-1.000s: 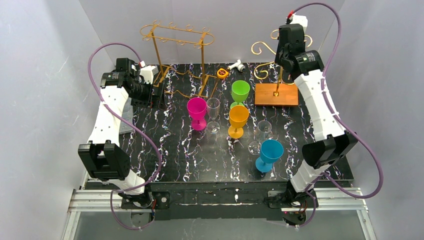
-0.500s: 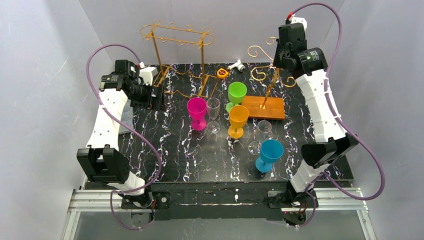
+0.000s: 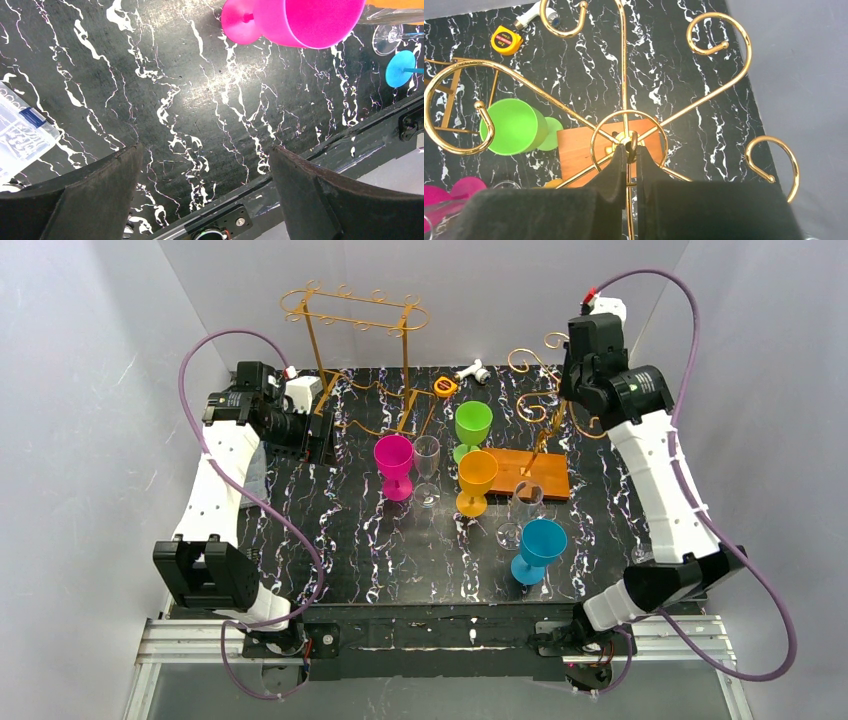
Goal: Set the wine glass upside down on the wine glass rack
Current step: Adjust the wine rack at the center of the board.
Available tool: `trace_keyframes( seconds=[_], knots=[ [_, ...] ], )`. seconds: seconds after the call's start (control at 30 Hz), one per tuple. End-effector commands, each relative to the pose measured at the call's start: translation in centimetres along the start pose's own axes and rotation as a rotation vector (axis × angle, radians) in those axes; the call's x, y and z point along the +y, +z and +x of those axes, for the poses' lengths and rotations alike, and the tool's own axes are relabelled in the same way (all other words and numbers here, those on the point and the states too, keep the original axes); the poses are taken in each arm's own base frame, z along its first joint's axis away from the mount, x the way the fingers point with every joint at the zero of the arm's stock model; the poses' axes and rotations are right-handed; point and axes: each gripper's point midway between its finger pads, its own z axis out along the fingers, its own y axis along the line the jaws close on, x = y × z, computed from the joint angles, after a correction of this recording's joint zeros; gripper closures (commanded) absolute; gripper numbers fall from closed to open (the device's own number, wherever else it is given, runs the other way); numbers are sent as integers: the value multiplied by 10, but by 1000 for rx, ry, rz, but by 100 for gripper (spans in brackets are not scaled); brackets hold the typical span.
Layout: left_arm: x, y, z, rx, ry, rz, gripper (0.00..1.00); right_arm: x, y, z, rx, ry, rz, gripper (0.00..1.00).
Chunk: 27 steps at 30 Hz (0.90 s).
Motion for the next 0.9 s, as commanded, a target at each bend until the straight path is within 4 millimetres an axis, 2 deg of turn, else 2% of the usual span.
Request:
trace_keyframes(
  seconds=[0.0, 0.1, 0.3, 0.4, 0.53, 0.83, 0.87],
  knots=[
    [-10, -14, 0, -36, 13, 11, 2, -17, -27, -35, -173, 29, 20, 99],
    [-11, -16, -1, -42, 12, 9, 2, -8, -26, -33, -174, 13, -7, 99],
    [-11, -17, 1, -40, 15, 3, 2, 18, -39, -50, -215, -51, -21, 99],
    [-11, -18, 1, -43, 15, 4, 2, 24, -40, -49, -221, -39, -33, 99],
    [-12, -17, 2, -39, 11, 10, 2, 23, -37, -40, -234, -1, -31, 99],
    [-14, -17, 2, -40, 17, 15, 2, 16, -37, -35, -235, 11, 8, 99],
    [-14, -18, 2, -41, 18, 15, 2, 15, -36, -33, -231, 12, 11, 90]
  ],
)
